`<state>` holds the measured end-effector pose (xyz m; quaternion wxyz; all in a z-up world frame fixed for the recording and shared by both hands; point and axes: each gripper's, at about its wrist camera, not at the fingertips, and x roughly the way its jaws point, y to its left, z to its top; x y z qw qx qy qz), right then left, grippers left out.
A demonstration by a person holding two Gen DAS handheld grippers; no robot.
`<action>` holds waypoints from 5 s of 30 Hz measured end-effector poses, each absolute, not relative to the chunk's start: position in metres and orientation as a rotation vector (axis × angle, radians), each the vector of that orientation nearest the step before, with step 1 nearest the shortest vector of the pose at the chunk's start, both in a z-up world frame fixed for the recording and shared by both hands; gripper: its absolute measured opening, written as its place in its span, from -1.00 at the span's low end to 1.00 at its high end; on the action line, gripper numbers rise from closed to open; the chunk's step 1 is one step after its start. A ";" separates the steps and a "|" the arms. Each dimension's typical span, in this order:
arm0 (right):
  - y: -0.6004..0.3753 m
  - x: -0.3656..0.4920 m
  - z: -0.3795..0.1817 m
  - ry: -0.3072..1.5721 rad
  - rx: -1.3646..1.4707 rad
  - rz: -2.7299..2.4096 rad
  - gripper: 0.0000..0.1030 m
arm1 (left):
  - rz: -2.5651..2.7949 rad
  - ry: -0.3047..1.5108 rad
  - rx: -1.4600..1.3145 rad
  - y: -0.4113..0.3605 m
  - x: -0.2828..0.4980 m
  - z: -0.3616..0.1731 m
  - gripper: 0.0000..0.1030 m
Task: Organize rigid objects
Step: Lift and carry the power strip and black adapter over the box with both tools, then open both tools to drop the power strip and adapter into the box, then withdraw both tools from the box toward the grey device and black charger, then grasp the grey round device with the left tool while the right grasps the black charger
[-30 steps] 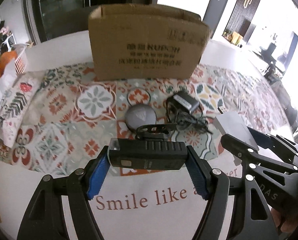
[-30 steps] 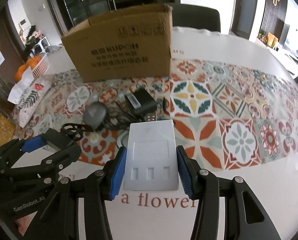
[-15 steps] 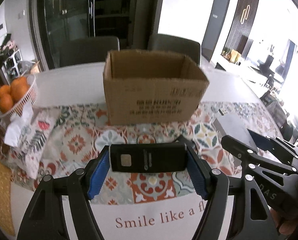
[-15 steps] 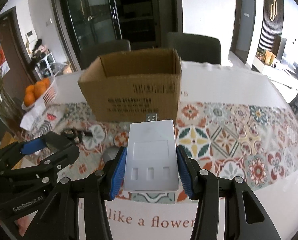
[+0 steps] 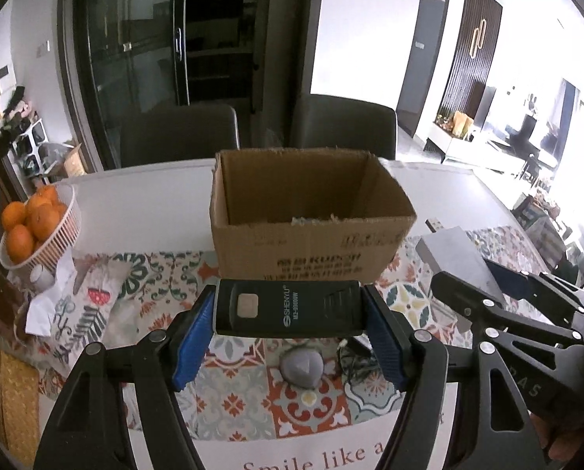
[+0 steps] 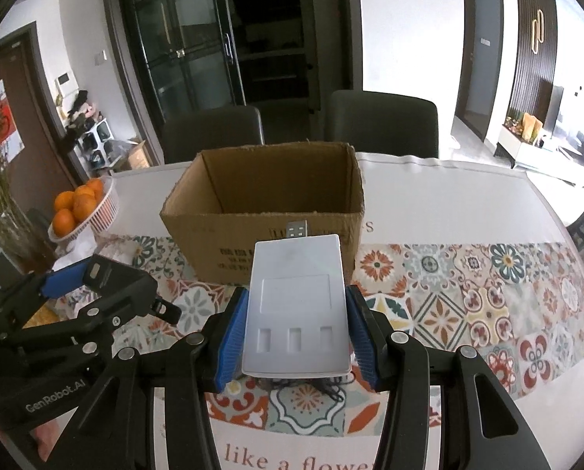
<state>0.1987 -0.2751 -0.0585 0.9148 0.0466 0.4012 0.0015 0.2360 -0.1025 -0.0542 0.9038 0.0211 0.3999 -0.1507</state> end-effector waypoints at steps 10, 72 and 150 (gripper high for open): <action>-0.277 0.239 -0.035 0.802 0.102 0.038 -0.04 | -0.293 0.800 0.050 -0.105 0.273 -0.028 0.39; -0.292 0.387 -0.122 1.134 -0.011 0.094 0.09 | -0.239 1.075 0.148 -0.137 0.397 -0.103 0.67; -0.281 0.236 -0.185 1.133 -0.018 0.137 0.33 | -0.098 1.239 0.132 -0.110 0.247 -0.196 0.90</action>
